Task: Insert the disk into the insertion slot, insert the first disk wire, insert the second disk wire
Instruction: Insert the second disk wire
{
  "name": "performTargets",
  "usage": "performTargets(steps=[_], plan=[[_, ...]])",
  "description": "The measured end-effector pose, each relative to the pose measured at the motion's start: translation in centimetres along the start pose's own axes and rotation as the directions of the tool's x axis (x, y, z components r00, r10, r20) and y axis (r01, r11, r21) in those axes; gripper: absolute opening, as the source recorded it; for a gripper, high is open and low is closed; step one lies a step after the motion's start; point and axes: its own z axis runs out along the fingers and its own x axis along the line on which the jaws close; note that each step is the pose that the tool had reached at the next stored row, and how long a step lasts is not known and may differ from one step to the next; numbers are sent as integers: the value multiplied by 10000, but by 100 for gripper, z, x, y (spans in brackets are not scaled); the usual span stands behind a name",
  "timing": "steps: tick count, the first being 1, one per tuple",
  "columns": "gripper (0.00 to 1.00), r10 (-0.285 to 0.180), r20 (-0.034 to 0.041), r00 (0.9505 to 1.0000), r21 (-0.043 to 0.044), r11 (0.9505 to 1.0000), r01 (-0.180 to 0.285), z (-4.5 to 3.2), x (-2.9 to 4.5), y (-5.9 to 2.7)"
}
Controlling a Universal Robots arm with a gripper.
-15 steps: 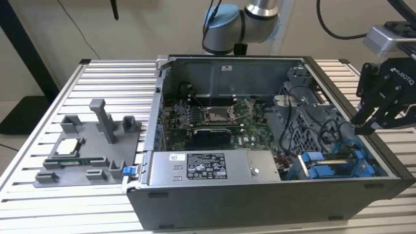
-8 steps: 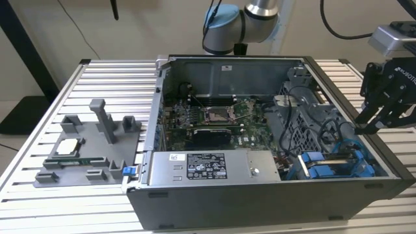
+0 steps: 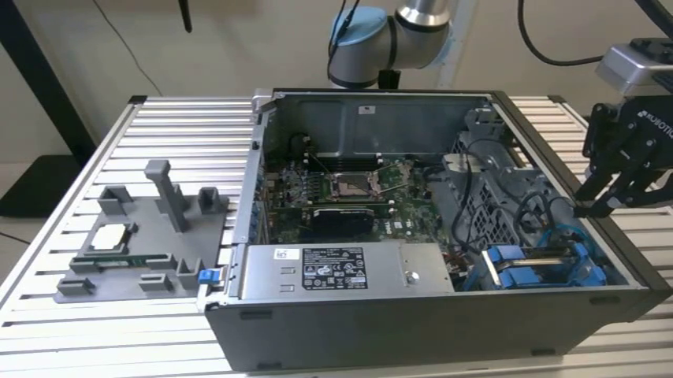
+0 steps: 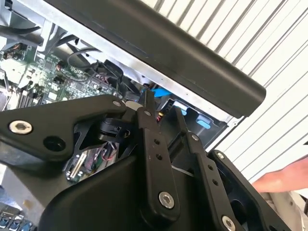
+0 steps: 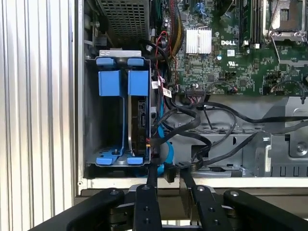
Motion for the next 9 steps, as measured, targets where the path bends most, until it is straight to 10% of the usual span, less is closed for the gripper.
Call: performTargets(steps=[9], plan=[[100,-98,-37,9999,-48,9999,98,38,1,-6]])
